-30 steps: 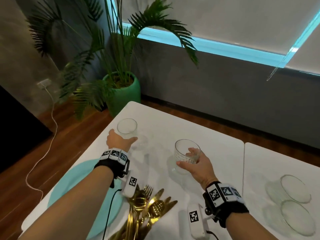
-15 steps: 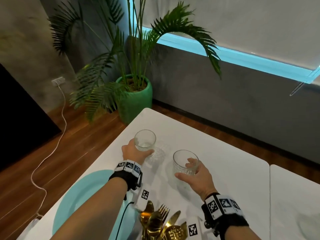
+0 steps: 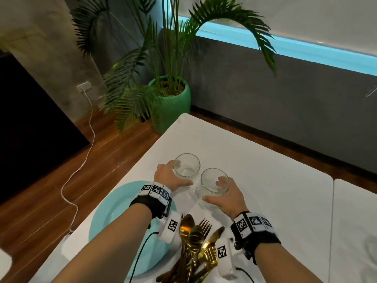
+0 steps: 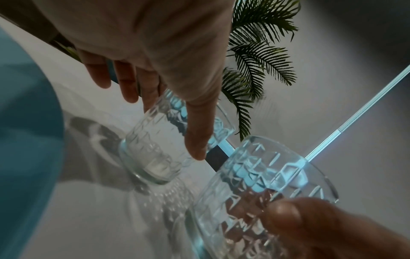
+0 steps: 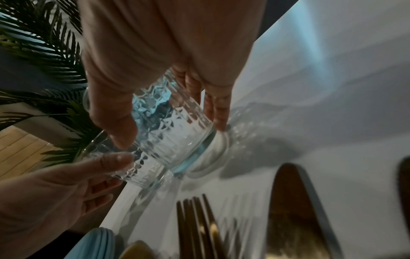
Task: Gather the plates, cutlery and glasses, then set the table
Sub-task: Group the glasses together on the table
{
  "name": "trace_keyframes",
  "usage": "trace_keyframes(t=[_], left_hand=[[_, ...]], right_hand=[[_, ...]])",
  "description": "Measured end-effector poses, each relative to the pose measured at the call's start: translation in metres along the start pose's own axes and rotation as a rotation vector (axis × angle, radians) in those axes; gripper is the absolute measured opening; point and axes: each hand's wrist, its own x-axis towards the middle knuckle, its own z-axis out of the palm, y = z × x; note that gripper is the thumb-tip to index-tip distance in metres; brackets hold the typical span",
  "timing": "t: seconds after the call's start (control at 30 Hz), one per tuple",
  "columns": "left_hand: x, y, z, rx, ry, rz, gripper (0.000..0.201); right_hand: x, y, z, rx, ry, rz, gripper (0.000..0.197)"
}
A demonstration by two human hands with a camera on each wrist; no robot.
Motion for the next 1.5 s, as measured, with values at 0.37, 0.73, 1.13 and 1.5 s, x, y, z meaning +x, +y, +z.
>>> trace_keyframes(t=[0.37, 0.73, 1.13, 1.5], left_hand=[[-0.012, 0.010, 0.009, 0.084, -0.055, 0.050, 0.085], [-0.025, 0.011, 0.011, 0.168, -0.091, 0.102, 0.086], [-0.033, 0.006, 0.020, 0.193, -0.119, 0.177, 0.093], [-0.101, 0.074, 0.011, -0.039, -0.035, 0.402, 0.120]], right_hand=[[-0.011, 0.006, -0.007, -0.051, 0.047, 0.008, 0.083], [-0.022, 0.013, -0.014, -0.107, 0.084, 0.025, 0.083], [-0.038, 0.021, -0.015, -0.081, 0.121, 0.058, 0.088], [-0.106, 0.026, -0.092, -0.035, 0.258, 0.064, 0.087]])
